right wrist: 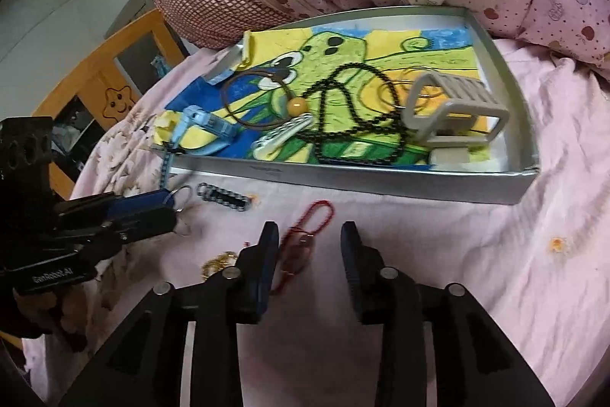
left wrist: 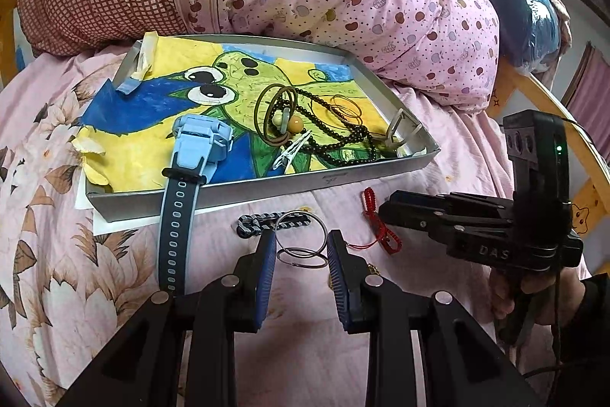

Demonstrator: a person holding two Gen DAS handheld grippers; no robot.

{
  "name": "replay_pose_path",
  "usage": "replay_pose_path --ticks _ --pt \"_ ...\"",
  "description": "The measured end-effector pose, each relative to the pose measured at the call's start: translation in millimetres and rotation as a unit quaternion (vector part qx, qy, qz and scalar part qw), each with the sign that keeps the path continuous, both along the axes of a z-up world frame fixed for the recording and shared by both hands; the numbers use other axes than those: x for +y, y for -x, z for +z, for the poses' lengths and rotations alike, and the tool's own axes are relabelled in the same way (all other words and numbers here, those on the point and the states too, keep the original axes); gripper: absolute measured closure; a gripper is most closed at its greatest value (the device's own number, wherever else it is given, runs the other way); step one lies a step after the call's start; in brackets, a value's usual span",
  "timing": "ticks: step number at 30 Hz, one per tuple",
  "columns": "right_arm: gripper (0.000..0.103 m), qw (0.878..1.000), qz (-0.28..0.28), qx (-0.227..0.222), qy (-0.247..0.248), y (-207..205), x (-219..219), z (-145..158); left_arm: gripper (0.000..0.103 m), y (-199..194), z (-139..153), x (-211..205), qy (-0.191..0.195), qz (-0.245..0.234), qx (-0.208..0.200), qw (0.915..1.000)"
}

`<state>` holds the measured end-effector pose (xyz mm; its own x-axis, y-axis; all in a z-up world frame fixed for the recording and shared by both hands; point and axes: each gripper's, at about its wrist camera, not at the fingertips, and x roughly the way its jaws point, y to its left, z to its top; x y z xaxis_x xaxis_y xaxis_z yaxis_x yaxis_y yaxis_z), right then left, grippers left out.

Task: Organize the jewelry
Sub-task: 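Grasp the red string bracelet with the right tool while the left tool holds the ring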

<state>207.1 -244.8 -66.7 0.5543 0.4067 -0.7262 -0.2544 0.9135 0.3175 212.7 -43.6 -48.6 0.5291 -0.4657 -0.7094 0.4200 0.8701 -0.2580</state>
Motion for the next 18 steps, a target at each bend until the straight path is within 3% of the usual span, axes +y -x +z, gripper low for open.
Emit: replay_pose_path --ticks 10,12,13,18 --pt "0.072 0.998 -0.003 0.009 0.055 -1 23 -7 0.077 1 -1 4 -0.001 0.001 0.006 1.0000" --pt "0.082 0.998 -0.005 0.008 0.069 -1 23 -6 0.077 1 -1 5 0.000 0.003 0.007 1.0000" --pt "0.094 0.997 -0.007 0.007 0.082 0 23 -5 0.077 1 -1 5 0.001 0.003 0.007 1.0000" --pt "0.095 0.997 -0.015 0.000 0.077 8 13 3 0.077 2 4 5 0.009 0.005 0.001 1.0000"
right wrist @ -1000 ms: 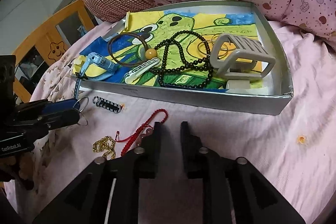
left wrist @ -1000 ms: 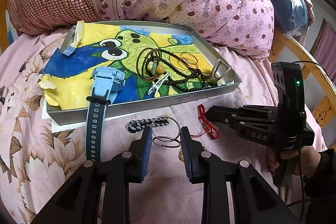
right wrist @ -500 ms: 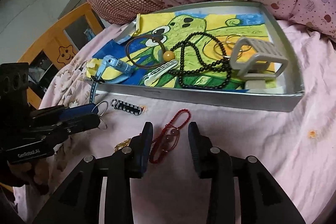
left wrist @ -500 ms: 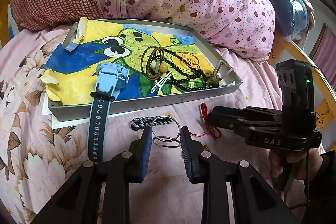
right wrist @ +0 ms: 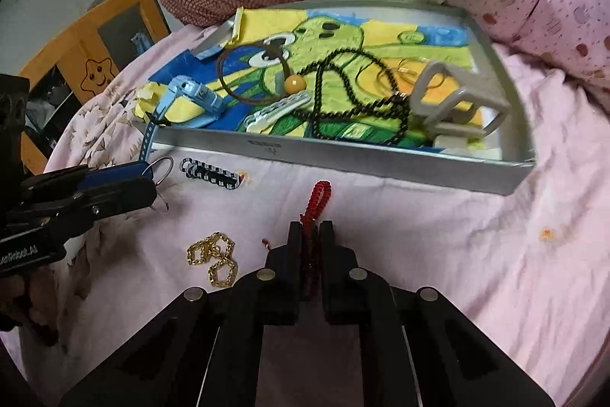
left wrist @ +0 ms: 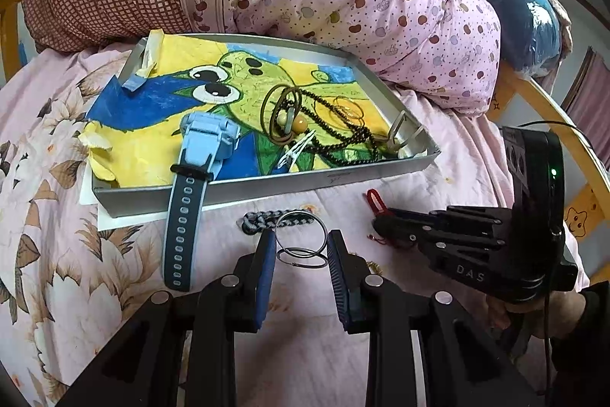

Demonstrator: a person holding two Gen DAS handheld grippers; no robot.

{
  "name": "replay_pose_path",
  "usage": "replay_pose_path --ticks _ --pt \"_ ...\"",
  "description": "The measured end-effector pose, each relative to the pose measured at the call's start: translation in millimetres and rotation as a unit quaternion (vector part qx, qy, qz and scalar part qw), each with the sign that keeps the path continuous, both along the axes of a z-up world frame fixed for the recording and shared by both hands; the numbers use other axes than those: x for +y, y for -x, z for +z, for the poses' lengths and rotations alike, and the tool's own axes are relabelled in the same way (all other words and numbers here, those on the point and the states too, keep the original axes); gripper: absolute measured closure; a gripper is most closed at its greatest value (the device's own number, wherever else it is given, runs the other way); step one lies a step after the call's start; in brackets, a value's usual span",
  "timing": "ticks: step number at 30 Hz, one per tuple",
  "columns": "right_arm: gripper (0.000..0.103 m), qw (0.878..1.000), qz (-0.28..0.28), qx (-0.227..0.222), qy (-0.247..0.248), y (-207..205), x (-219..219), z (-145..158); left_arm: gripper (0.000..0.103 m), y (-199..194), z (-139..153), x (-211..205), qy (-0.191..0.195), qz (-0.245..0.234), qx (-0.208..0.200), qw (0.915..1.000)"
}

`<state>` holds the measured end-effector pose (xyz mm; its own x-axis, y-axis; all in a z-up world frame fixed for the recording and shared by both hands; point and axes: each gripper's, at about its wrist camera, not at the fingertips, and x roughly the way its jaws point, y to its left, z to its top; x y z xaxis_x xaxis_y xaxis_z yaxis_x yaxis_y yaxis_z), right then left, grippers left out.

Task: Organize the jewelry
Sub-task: 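Grasp the red string bracelet with the right tool while the left tool holds the ring, then carry the ring and bracelet into the tray and open both tools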

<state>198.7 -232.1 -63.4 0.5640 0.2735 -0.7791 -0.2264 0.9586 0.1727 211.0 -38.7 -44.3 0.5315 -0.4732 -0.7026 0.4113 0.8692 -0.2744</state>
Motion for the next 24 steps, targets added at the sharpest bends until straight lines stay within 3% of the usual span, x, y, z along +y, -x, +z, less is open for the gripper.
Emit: replay_pose_path --ticks 6,13,20,24 --pt "0.096 0.998 -0.001 -0.064 0.007 3 -5 44 0.077 -3 17 -7 0.006 -0.013 -0.019 0.9997" --pt "0.095 0.995 -0.017 -0.100 -0.004 -37 -13 83 0.077 -37 43 -20 0.009 -0.015 -0.044 0.9989" --pt "0.095 0.995 -0.024 -0.092 -0.023 -86 -16 83 0.077 -88 51 -17 0.022 0.024 -0.054 0.9980" --pt "0.095 0.997 -0.029 -0.067 -0.030 -104 -14 69 0.077 -110 44 -12 0.023 0.045 -0.040 0.9980"
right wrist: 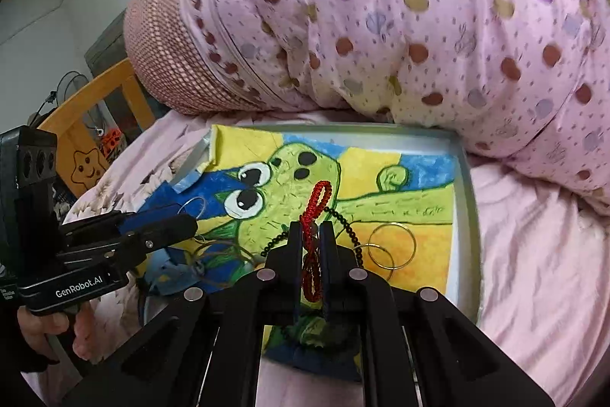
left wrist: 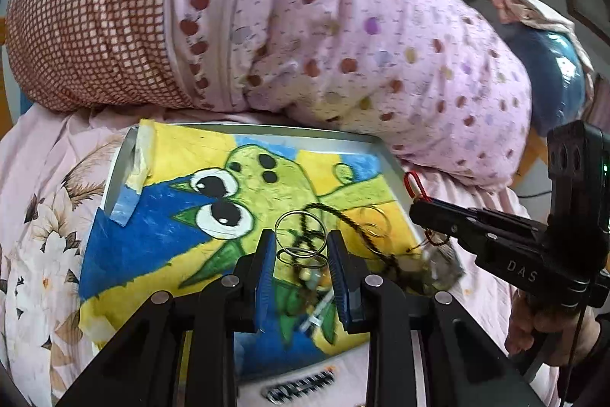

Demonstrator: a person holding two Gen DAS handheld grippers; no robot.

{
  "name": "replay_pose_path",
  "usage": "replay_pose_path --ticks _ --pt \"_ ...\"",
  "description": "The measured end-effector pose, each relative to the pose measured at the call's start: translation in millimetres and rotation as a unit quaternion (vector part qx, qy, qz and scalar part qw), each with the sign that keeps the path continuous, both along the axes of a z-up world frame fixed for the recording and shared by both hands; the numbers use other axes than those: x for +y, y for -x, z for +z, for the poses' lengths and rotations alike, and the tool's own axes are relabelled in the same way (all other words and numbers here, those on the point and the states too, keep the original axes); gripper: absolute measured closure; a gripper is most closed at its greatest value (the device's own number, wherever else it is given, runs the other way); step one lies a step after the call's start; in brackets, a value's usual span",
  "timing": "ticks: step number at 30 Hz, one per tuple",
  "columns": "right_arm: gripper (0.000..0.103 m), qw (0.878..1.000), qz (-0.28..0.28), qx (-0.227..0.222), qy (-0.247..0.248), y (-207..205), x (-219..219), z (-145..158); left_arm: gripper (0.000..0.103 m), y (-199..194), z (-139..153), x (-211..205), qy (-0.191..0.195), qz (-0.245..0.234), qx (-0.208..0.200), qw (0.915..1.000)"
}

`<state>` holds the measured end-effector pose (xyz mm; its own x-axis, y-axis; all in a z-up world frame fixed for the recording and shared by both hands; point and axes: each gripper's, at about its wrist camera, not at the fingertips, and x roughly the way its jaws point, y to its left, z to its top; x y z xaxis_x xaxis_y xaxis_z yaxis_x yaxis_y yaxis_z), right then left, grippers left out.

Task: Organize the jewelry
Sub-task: 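Carry the ring and bracelet into the tray and open both tools, then withdraw both tools from the tray toward the gold chain and black clip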

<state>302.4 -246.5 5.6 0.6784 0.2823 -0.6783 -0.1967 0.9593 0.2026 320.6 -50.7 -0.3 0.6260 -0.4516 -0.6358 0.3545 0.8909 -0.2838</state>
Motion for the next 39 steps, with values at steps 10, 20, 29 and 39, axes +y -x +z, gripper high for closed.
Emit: replay_pose_path --ticks 10,20,29,39 --pt "0.058 0.999 -0.009 0.032 -0.013 3 -2 -30 0.077 -12 -27 8 0.011 0.020 0.061 0.9979" --pt "0.033 0.999 -0.037 -0.011 0.010 30 -18 -5 0.027 -4 -16 25 0.030 0.045 0.059 0.9968" --pt "0.017 0.998 -0.060 -0.001 -0.017 91 -30 -18 0.021 41 -8 47 0.006 0.010 0.039 0.9992" --pt "0.015 0.999 -0.044 0.033 0.003 148 -17 -39 0.013 103 -19 62 -0.021 -0.018 0.043 0.9987"
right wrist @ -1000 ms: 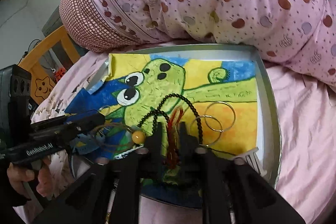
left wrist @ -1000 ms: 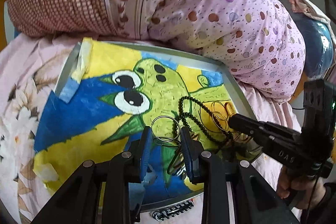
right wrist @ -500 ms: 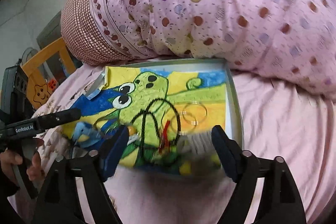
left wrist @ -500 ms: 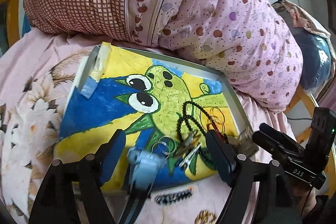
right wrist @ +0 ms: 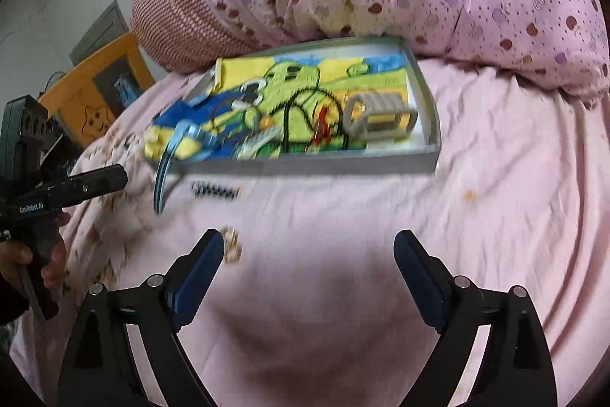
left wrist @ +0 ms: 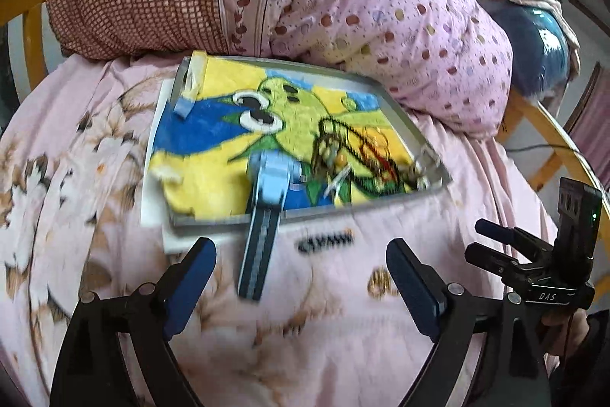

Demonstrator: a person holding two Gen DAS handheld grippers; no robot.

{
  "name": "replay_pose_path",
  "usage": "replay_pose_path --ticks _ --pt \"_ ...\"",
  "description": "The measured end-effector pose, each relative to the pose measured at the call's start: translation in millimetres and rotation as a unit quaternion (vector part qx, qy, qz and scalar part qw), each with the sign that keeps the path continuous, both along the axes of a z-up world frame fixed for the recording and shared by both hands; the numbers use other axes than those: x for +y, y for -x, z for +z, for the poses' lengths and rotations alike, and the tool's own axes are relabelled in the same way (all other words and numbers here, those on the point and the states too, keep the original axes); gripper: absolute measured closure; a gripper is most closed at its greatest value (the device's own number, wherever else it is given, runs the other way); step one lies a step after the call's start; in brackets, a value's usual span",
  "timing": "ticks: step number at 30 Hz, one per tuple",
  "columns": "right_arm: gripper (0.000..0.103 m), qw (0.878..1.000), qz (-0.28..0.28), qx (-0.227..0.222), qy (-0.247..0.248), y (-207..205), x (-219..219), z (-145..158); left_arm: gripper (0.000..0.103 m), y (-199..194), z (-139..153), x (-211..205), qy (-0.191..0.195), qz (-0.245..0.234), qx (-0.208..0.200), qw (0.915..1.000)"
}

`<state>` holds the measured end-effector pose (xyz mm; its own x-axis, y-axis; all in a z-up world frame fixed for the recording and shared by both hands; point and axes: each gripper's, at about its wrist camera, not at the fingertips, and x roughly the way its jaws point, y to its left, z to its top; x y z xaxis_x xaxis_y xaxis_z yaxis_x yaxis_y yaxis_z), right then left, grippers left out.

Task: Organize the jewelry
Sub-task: 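Withdraw both tools from the tray toward the gold chain and black clip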

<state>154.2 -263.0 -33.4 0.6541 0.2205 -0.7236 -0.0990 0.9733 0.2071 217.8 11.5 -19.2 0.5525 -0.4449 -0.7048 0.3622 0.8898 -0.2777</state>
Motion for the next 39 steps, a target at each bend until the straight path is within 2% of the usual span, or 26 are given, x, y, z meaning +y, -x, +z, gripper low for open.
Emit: replay_pose_path --ticks 9,15,26,31,35,39 --pt "0.015 0.999 0.031 0.007 0.028 17 15 -11 0.013 34 -25 1 -0.026 -0.008 0.023 0.9994" --pt "0.015 0.998 0.044 0.017 0.051 19 19 -22 0.013 38 -30 -6 -0.040 -0.023 0.019 0.9987" --pt "0.015 0.999 0.016 0.014 0.047 20 13 -27 0.013 23 -26 -30 -0.065 -0.081 -0.033 0.9940" --pt "0.015 0.999 -0.026 0.010 0.038 20 9 -24 0.013 17 -29 -37 -0.056 -0.097 -0.045 0.9927" --pt "0.015 0.999 -0.036 0.013 0.036 19 12 -27 0.013 14 -33 -43 -0.056 -0.113 -0.047 0.9908" --pt "0.015 0.998 -0.040 0.018 0.041 18 19 -31 0.013 10 -36 -44 -0.048 -0.101 -0.040 0.9929"
